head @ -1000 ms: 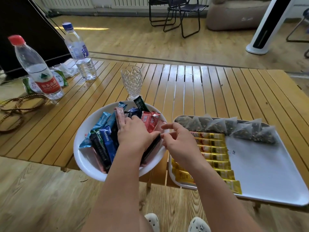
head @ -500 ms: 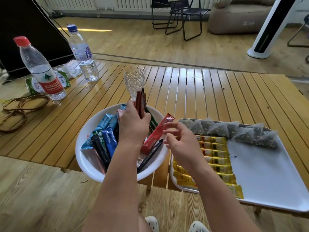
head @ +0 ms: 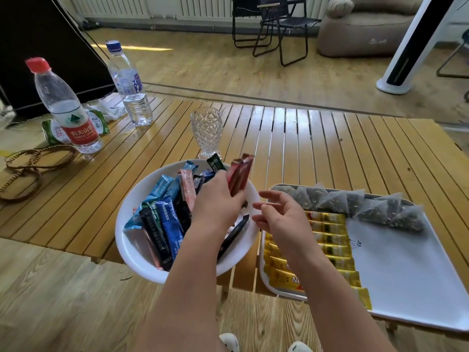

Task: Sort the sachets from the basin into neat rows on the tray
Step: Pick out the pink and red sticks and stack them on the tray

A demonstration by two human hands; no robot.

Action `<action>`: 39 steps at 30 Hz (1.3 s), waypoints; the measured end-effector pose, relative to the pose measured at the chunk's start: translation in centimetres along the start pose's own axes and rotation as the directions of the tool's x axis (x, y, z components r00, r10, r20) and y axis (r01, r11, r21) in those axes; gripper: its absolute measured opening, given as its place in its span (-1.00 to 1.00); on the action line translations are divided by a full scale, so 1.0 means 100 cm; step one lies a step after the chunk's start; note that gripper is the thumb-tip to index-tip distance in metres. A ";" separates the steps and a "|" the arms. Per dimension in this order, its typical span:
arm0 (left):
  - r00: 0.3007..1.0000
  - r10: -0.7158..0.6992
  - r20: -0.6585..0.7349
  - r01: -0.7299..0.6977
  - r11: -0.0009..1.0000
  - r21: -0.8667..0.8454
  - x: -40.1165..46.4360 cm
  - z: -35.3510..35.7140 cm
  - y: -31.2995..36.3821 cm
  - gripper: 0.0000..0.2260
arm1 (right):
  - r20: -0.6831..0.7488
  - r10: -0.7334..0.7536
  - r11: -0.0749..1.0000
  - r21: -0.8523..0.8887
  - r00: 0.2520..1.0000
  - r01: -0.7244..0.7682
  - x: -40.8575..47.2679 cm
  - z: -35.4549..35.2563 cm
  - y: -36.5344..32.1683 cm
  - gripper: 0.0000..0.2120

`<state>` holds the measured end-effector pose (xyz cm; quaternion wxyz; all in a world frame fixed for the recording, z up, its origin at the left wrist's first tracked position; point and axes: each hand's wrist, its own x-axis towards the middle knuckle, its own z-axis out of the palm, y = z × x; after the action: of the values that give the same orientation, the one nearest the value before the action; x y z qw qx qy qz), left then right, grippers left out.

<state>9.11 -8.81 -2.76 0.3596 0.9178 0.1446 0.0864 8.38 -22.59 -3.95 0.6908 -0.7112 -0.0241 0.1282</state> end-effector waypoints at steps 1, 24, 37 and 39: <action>1.000 0.005 -0.025 -0.008 0.995 -0.104 -0.001 -0.004 0.004 -0.81 | -0.002 0.002 0.999 0.038 1.000 -0.002 0.001 -0.001 -0.001 -0.81; 0.997 -0.037 0.061 0.069 0.707 -0.704 -0.012 0.017 0.035 -0.76 | 0.166 -0.051 0.984 0.179 0.985 0.020 0.004 0.008 0.006 -0.73; 0.931 -0.221 -0.291 0.009 0.809 -0.588 -0.010 -0.011 0.025 -0.74 | 0.112 -0.187 0.949 -0.235 0.976 0.209 -0.006 0.030 0.003 -0.66; 0.973 -0.180 -0.148 0.033 0.736 -0.676 -0.014 -0.012 0.032 -0.70 | 0.159 -0.179 0.948 -0.235 0.971 0.214 -0.006 0.030 0.001 -0.69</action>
<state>8.17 -10.72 0.19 0.6524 0.7038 0.1923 0.2050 7.11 -19.85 -4.00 0.6014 -0.7765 -0.1579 0.1026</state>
